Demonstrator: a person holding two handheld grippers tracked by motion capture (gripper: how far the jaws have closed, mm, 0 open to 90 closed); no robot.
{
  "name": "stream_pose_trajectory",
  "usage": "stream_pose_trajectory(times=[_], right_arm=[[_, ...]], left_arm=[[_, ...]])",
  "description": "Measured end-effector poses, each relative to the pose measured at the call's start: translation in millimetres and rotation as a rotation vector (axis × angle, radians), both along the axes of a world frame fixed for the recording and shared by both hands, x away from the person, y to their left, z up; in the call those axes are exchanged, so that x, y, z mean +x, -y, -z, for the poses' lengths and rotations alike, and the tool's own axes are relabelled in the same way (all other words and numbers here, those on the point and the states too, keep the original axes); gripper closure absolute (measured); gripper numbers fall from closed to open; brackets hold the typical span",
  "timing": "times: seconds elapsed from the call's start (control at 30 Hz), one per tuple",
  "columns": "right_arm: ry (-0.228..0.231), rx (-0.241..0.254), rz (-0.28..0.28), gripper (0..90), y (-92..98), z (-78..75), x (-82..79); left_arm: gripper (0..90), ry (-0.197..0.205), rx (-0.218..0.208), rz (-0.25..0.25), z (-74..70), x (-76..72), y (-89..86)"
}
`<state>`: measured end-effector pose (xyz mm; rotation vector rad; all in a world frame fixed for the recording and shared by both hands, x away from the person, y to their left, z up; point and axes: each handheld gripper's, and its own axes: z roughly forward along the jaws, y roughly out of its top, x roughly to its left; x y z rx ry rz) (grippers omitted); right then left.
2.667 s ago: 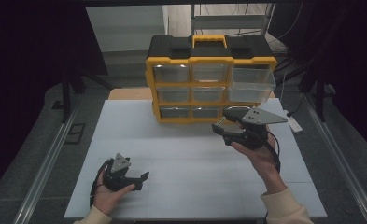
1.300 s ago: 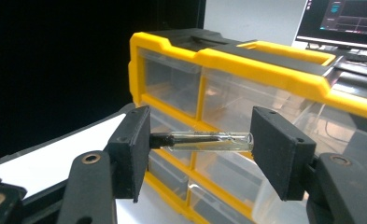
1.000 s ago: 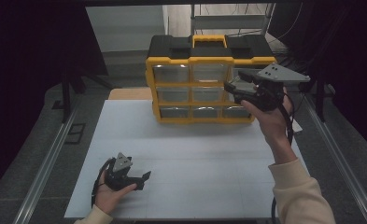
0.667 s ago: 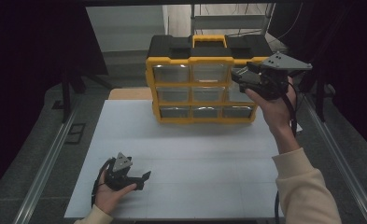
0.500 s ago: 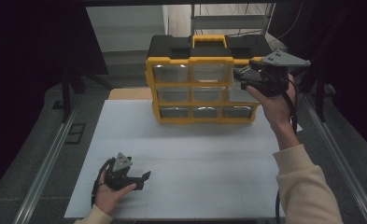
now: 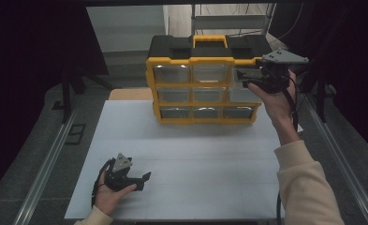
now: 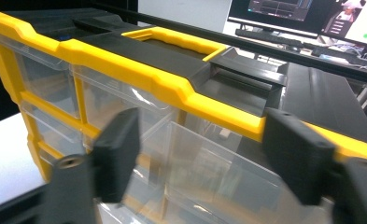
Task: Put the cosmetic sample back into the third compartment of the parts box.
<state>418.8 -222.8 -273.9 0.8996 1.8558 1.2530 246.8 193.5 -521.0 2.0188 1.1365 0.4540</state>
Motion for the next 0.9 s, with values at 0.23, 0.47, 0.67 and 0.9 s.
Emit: stream_pose_trajectory(times=[0.23, 0.47, 0.67, 0.9], right_arm=[[0.02, 0.023, -0.077, 21.8, -1.9, 0.0, -13.7], [0.024, 0.023, -0.152, 22.7, -2.4, 4.6, -31.6], [0.029, 0.045, -0.194, 22.9, -0.3, 9.7, -42.3], [0.033, 0.064, -0.264, 22.9, 2.0, 21.0, -66.8]], left_arm=[[7.4, -0.003, -0.007, 0.003, -0.2, 1.9, 0.6], [7.4, 0.0, -0.013, 0.005, -1.3, 1.0, 2.3], [7.4, 0.002, -0.012, 0.006, -2.0, 0.7, 3.1], [7.4, 0.006, -0.01, -0.004, -2.1, -1.4, 0.9]])
